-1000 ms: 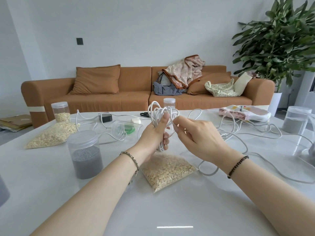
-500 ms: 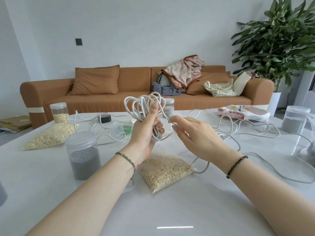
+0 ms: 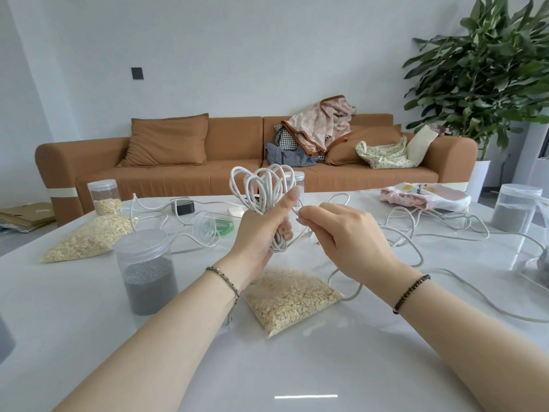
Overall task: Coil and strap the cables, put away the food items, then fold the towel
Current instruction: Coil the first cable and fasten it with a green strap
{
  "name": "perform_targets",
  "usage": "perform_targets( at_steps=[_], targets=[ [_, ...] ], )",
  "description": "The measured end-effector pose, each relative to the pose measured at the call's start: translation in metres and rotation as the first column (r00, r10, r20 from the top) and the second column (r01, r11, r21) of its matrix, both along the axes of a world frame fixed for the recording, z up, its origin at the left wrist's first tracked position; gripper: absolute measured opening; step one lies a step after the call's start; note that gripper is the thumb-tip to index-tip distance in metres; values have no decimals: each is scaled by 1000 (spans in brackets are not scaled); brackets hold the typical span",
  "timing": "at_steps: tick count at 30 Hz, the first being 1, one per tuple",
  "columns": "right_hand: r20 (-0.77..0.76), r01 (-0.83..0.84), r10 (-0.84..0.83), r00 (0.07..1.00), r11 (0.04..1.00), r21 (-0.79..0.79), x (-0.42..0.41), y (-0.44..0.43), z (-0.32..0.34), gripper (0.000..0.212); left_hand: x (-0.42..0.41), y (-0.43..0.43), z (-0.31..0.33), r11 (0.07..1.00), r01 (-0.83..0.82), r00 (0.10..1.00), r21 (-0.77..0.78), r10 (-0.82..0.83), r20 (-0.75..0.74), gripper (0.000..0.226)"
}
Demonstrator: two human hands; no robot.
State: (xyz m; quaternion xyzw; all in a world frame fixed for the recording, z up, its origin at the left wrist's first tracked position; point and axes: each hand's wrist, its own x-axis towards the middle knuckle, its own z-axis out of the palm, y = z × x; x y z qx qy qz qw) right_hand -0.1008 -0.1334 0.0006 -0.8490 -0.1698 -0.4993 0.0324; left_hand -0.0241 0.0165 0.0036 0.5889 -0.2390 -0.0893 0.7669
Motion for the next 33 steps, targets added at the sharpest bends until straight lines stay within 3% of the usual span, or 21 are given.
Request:
perform_targets(
  at_steps=[5, 9, 16, 22, 27, 30, 33],
  targets=[
    [16, -37, 38, 999, 997, -70, -1, 7, -1, 33, -3, -3, -2, 997, 71, 997, -39, -71, -7, 23],
    [-14, -81, 81, 997, 997, 15, 1, 8, -2, 32, -1, 1, 1, 997, 65, 997, -39, -66, -36, 31],
    [-127, -94, 104, 986, 992, 85, 0, 6, -2, 28, 2, 10, 16, 940, 126, 986, -316, -153, -65, 39],
    [-257, -178, 215, 942, 971, 160, -2, -2, 1, 31, 7, 12, 27, 869, -44, 997, -493, 6, -78, 32],
    [-307, -219, 311, 900, 929, 300, 2, -8, -1, 28, 9, 22, 39, 806, -93, 995, -584, 64, -70, 37],
    [-331, -193, 305, 893, 924, 330, 6, -17, -4, 31, 6, 22, 41, 800, -102, 995, -591, 90, -50, 37],
    [-466, -60, 200, 862, 953, 298, 12, -36, -9, 41, 5, 24, 44, 790, -98, 995, -605, 68, -72, 39]
  ],
)
